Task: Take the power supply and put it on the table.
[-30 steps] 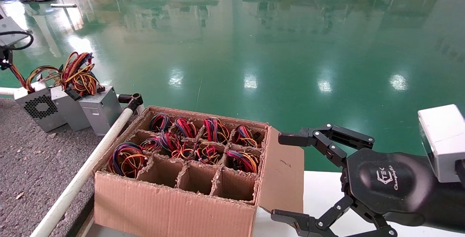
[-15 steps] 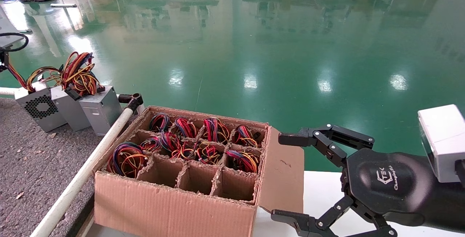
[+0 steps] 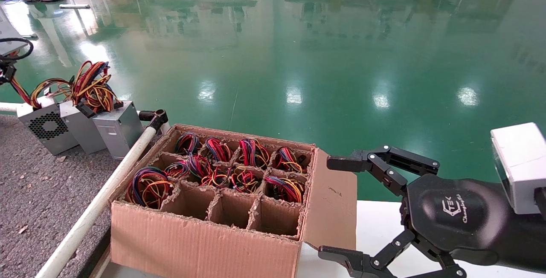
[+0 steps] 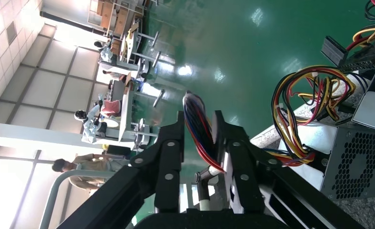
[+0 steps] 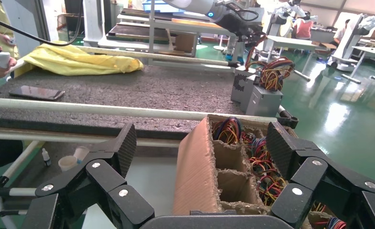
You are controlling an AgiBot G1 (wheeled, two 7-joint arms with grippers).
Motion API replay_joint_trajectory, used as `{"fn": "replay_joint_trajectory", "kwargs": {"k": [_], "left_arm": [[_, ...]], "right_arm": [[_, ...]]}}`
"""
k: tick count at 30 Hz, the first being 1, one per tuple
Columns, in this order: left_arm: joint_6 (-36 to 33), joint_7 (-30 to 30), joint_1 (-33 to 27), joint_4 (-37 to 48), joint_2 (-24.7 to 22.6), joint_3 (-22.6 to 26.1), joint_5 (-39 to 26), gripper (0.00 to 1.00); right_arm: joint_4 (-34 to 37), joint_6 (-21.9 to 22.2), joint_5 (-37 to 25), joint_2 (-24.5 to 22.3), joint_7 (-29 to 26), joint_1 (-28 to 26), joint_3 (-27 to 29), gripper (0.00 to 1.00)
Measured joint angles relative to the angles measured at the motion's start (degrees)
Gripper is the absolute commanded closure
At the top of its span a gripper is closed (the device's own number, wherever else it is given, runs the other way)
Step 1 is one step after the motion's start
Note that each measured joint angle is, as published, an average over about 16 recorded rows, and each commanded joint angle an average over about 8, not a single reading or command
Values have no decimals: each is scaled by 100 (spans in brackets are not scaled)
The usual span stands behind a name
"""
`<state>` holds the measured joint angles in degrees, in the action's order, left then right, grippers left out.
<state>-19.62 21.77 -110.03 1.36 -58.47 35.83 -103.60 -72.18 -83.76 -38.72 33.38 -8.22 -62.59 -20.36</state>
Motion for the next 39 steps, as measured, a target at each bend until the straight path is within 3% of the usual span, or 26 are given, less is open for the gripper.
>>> {"fn": "replay_joint_trajectory", "kwargs": {"k": [17,27,39], "left_arm": [[-186,-85,6,-194,55,-203,291,0],[-669,-636,-147,-386,77,-731,1063,0],[-1648,-1355,-574,-776,-243,-1137,1698,0]], "right_arm": [[0,0,0,0,0,0,0,0],[1,0,0,0,0,-1,-1,0],[1,0,1,0,1,-1,-1,0]]}}
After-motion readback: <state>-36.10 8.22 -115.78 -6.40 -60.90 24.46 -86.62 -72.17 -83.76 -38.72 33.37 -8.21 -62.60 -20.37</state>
